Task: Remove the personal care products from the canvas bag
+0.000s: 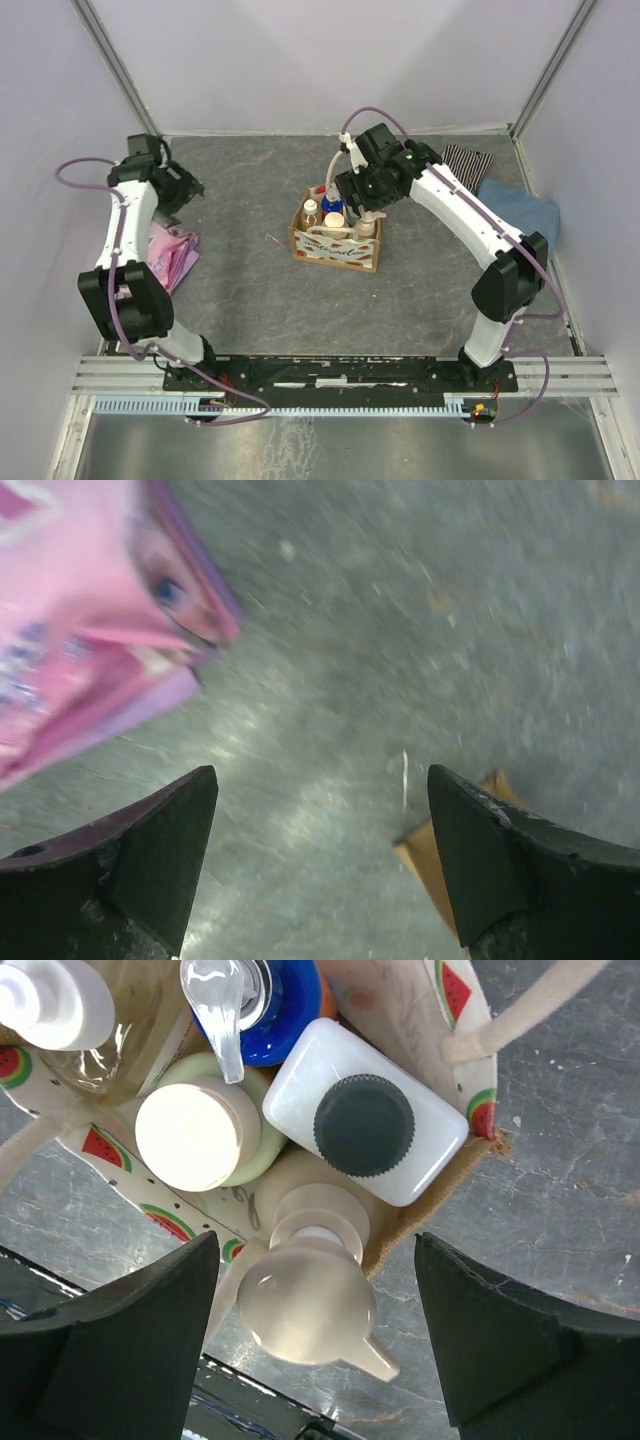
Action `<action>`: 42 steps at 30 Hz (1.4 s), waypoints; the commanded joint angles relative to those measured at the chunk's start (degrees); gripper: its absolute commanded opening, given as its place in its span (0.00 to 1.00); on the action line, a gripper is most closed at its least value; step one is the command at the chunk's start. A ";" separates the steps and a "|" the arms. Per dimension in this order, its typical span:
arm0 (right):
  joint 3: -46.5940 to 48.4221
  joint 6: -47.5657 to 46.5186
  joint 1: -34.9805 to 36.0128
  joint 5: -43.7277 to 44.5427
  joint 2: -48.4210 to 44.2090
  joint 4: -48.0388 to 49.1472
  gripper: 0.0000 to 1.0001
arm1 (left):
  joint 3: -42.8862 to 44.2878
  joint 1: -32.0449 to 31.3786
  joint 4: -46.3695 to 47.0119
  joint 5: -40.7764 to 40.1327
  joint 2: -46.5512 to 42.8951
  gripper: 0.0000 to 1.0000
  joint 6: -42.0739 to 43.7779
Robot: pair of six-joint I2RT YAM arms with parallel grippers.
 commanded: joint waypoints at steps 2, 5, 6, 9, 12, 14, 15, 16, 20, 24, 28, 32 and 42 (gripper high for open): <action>0.61 -2.07 0.95 -2.37 2.40 -0.03 0.86 | -0.24 -7.91 -1.61 6.85 -1.97 0.91 1.97; -2.07 -2.18 1.07 -1.65 3.13 0.77 0.86 | -0.77 -10.12 -0.94 7.83 -3.65 0.91 0.65; -2.75 -2.25 1.05 -1.80 3.49 0.58 0.85 | -0.62 -10.83 -0.90 8.14 -4.05 0.91 0.43; -5.51 -2.01 1.05 -2.30 3.65 1.24 0.77 | -0.08 -12.72 -1.00 8.64 -5.17 0.91 -0.08; -8.16 -1.22 1.22 -0.74 2.65 1.42 0.64 | -0.07 -14.46 -1.01 8.54 -6.20 0.91 -0.41; -9.45 -0.62 1.40 0.57 1.42 1.41 0.55 | -0.41 -15.19 -0.95 8.69 -6.43 0.91 -0.46; -10.02 -0.39 1.46 0.96 0.59 1.48 0.48 | -0.60 -15.61 -0.93 8.50 -6.38 0.91 -0.57; -10.24 -0.16 1.62 1.54 -0.14 1.60 0.41 | -0.83 -16.18 -0.76 8.40 -6.23 0.91 -0.65; -8.82 0.10 1.75 3.34 -1.77 0.90 0.30 | -1.94 -18.42 0.04 8.75 -5.30 0.91 -1.69; -4.51 0.08 1.81 4.51 -2.31 -0.72 0.27 | -2.92 -21.20 0.72 8.37 -4.88 0.91 -2.48; 3.04 0.97 1.75 6.07 -2.81 -3.57 0.26 | -4.54 -23.62 1.02 8.38 -5.61 0.91 -3.26; 11.09 1.23 1.74 7.34 -2.45 -6.51 0.27 | -8.54 -27.21 2.41 7.05 -8.87 0.91 -4.64; 29.54 0.53 0.54 17.14 -0.45 -12.78 0.29 | -11.74 -31.50 3.73 6.15 -11.41 0.90 -5.24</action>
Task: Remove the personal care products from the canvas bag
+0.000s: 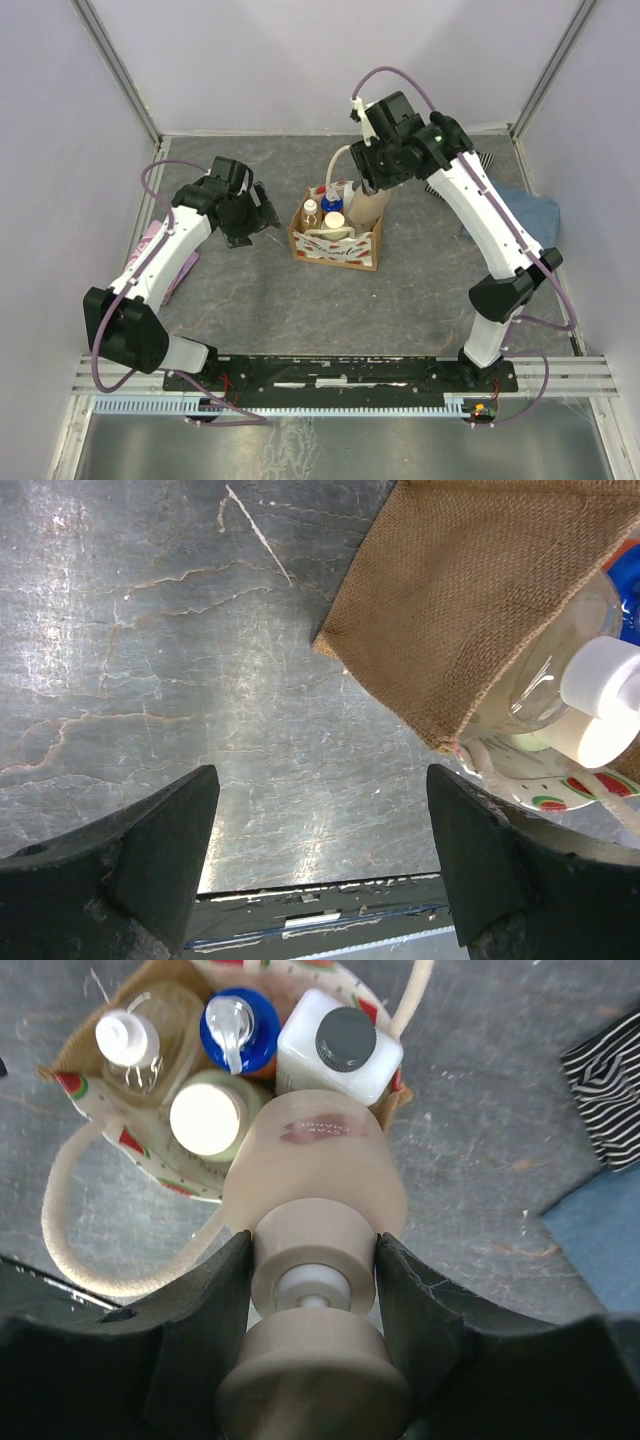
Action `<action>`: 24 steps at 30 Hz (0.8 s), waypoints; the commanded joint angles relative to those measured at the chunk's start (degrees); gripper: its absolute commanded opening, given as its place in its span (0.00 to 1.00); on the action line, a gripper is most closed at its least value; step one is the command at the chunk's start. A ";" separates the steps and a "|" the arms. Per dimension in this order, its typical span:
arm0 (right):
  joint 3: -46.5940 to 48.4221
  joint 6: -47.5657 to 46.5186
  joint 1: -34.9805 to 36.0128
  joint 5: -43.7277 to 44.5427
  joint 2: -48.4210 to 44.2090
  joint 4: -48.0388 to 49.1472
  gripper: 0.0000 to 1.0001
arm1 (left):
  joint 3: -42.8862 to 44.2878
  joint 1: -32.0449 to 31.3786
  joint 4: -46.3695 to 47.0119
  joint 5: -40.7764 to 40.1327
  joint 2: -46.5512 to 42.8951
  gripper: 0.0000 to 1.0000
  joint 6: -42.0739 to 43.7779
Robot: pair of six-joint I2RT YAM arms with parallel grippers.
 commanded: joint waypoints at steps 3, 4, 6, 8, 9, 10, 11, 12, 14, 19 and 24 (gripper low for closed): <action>9.16 -0.40 -3.26 9.97 -3.30 3.78 0.30 | -0.08 -0.32 2.30 -1.01 -2.67 0.90 -1.72; 9.33 -0.27 -4.24 9.99 -3.77 3.70 0.30 | 0.01 -0.32 2.06 -0.81 -2.85 0.90 -1.79; 9.12 -0.02 -6.49 9.77 -4.60 3.51 0.30 | -0.17 -0.41 2.09 -0.59 -3.53 0.90 -2.06; 6.77 0.24 -9.04 8.03 -5.77 4.80 0.30 | -0.47 -0.50 2.10 -0.56 -4.00 0.90 -2.16; 5.19 0.38 -10.19 7.02 -6.45 5.74 0.30 | -0.61 -0.54 2.09 -0.54 -4.13 0.90 -2.16; 3.86 0.43 -11.16 6.57 -6.96 6.46 0.31 | -0.68 -0.50 2.11 -0.33 -4.22 0.90 -2.16; 2.48 0.44 -12.01 6.31 -7.22 6.97 0.31 | -0.86 -0.50 2.09 -0.21 -4.28 0.90 -2.21; 1.17 0.44 -12.87 5.92 -7.18 7.30 0.31 | -1.04 -0.50 2.15 -0.06 -4.37 0.90 -2.25; -2.02 0.52 -14.17 5.33 -7.09 8.36 0.31 | -1.40 -0.58 2.33 0.28 -4.57 0.90 -2.38; -14.95 1.58 -16.01 5.11 -7.65 15.13 0.31 | -0.40 -0.59 2.49 0.91 -4.39 0.90 -2.60; -24.88 3.33 -16.71 3.45 -6.58 20.88 0.31 | 5.29 -0.83 2.80 2.49 -3.04 0.86 -2.72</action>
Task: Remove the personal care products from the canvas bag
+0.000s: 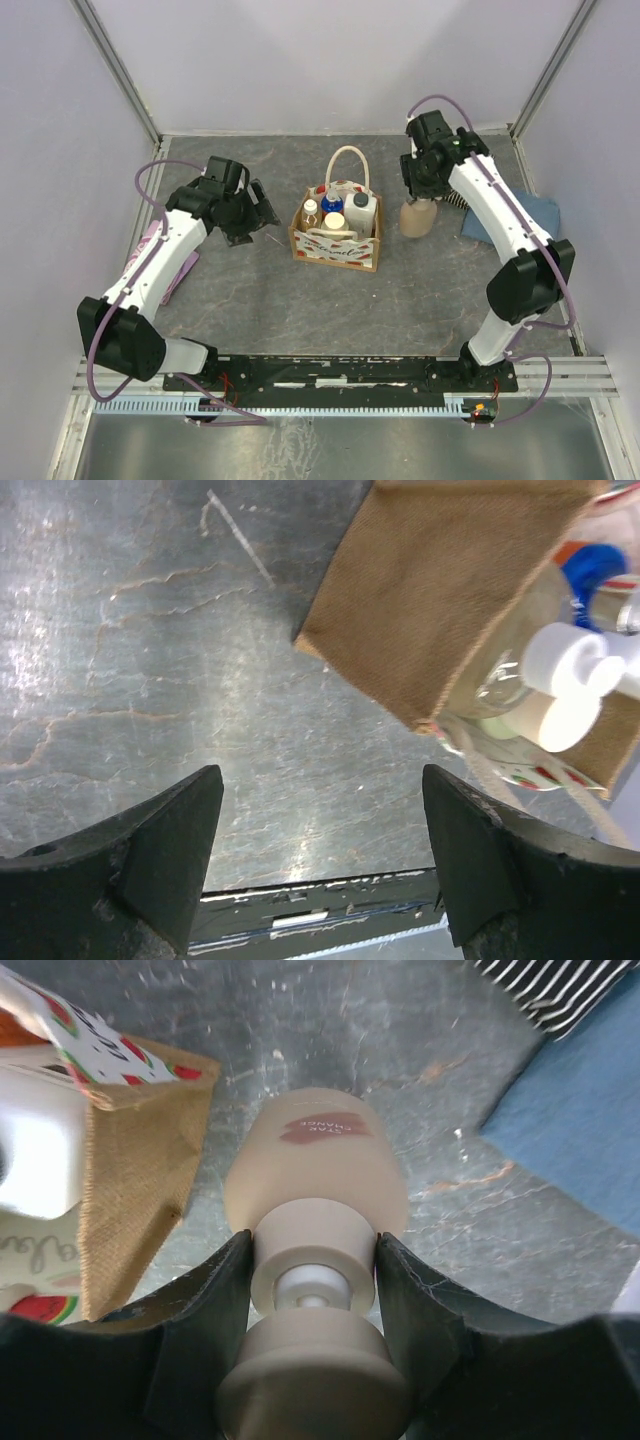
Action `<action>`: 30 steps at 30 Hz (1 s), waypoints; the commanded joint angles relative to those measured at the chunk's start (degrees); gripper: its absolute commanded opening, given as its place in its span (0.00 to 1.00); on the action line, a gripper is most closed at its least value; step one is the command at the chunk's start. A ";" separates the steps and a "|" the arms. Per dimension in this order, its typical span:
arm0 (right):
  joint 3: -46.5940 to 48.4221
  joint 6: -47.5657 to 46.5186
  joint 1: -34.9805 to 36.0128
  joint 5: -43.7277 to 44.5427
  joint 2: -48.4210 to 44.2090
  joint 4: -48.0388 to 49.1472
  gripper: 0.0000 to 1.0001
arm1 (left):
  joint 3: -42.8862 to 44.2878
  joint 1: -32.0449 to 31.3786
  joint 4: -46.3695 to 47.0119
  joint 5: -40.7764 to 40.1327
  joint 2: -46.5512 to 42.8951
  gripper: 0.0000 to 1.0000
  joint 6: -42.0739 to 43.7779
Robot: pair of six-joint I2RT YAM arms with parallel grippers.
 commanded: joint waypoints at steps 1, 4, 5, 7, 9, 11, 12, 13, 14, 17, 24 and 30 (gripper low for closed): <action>-4.12 2.10 -0.50 -0.88 -1.38 10.52 0.31 | 7.38 -0.59 1.94 1.69 0.10 0.86 -1.72; -5.92 2.61 -0.59 -1.87 -0.35 11.82 0.31 | 10.45 -0.79 1.03 1.66 1.45 0.86 -1.04; -6.54 2.57 -0.49 -2.27 -0.23 12.30 0.31 | 10.93 -0.89 0.79 1.78 1.66 0.86 -0.87; -7.48 2.50 -0.64 -2.77 0.10 12.97 0.36 | 11.08 -0.90 0.71 1.96 1.67 0.85 -0.64; -8.03 2.34 -0.66 -2.87 0.52 12.96 0.56 | 10.45 -0.97 0.76 2.04 1.33 0.85 -0.62; -8.09 2.21 -0.63 -2.94 0.75 12.61 0.75 | 9.84 -0.98 0.71 2.12 0.99 0.85 -0.78; -7.84 2.19 -0.63 -3.14 0.65 12.23 0.80 | 9.69 -0.98 0.75 2.14 0.83 0.85 -0.88; -7.34 2.20 -0.63 -3.44 0.22 11.88 0.82 | 9.72 -1.03 0.74 2.15 0.78 0.85 -0.97; -6.72 2.02 -0.57 -3.85 -0.66 11.59 0.83 | 9.86 -0.99 0.79 2.14 0.74 0.85 -0.96; -3.82 1.42 -0.13 -5.77 -3.58 11.15 0.82 | 10.70 -1.00 0.78 2.31 1.21 0.85 -0.98; 1.93 -5.17 5.07 -13.73 -4.63 14.19 0.78 | 10.97 -1.52 1.46 3.18 2.25 0.85 -1.69; 3.95 -13.15 8.56 -21.10 1.20 14.49 0.79 | 9.81 -2.12 2.06 4.04 2.02 0.85 -2.30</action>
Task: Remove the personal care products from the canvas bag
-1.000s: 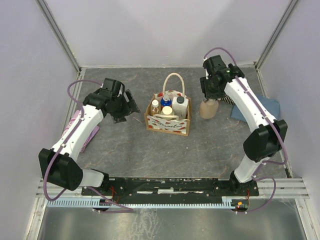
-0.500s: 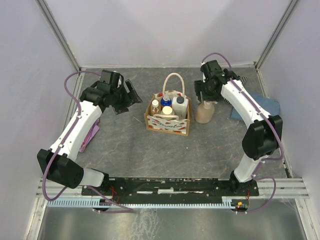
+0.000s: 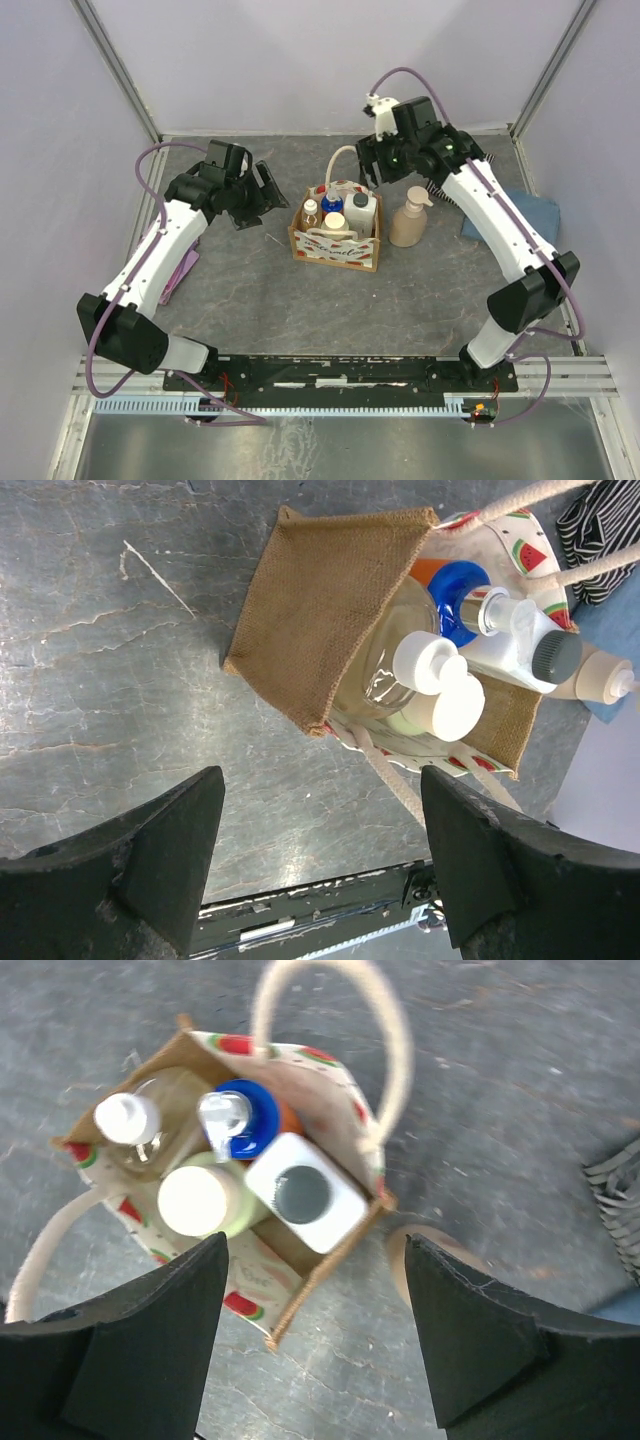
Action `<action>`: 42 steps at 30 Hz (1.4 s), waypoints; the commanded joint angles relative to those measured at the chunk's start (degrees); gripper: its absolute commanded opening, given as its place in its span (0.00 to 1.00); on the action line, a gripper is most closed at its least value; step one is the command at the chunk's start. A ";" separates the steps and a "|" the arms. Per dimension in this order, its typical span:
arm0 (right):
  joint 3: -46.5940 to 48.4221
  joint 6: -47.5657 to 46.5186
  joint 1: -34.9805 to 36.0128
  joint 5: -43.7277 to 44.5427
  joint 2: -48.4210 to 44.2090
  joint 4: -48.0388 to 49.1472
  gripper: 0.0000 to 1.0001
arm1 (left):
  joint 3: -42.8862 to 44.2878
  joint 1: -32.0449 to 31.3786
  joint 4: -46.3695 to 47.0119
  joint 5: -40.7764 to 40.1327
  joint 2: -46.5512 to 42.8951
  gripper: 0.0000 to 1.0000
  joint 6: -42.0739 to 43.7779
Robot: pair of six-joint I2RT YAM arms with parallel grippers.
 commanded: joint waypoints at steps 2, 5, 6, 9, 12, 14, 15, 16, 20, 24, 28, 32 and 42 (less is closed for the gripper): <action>0.79 -8.74 1.96 -6.92 4.85 3.04 0.80 | 0.24 -0.48 2.41 2.51 -0.51 0.85 -1.51; 1.27 -11.23 1.99 -7.33 7.25 3.51 0.80 | 0.08 -0.53 2.51 3.23 -0.34 0.85 -1.41; 1.59 -12.06 2.01 -7.70 7.89 3.36 0.80 | 0.08 -0.49 2.51 3.37 -0.26 0.85 -1.34; 2.11 -14.01 1.98 -9.54 9.87 2.79 0.80 | -0.20 -0.49 2.51 3.44 -0.36 0.85 -1.11; 2.29 -15.10 2.03 -10.93 11.94 2.56 0.80 | -0.86 -0.48 2.76 3.86 -0.36 0.85 -1.10; 2.57 -15.27 1.99 -12.07 13.36 1.81 0.80 | -1.47 -0.48 2.93 4.24 -0.52 0.85 -1.10; 2.53 -15.27 1.92 -12.89 13.98 1.52 0.81 | -1.76 -0.49 3.02 4.34 -0.59 0.85 -1.10; 2.37 -15.20 1.99 -13.68 14.41 1.21 0.80 | -2.03 -0.49 3.11 4.28 -0.72 0.85 -1.03; 0.18 -14.85 1.96 -14.78 14.35 1.62 0.78 | -2.71 -0.49 3.22 4.52 -0.86 0.85 -0.91; -2.14 -15.30 2.00 -13.73 13.01 1.40 0.70 | -3.19 -0.48 3.34 4.75 -0.91 0.85 -0.92; -3.95 -15.94 1.99 -12.49 12.16 0.81 0.66 | -3.99 -0.50 3.99 5.43 -0.95 0.85 -1.24; -3.82 -16.77 2.01 -11.27 13.37 -0.99 0.67 | -4.14 -0.44 4.09 5.72 -1.14 0.85 -1.36; 0.91 -12.74 2.02 -8.73 13.05 -2.95 0.52 | -3.90 -0.48 4.43 5.85 -0.62 0.85 -1.62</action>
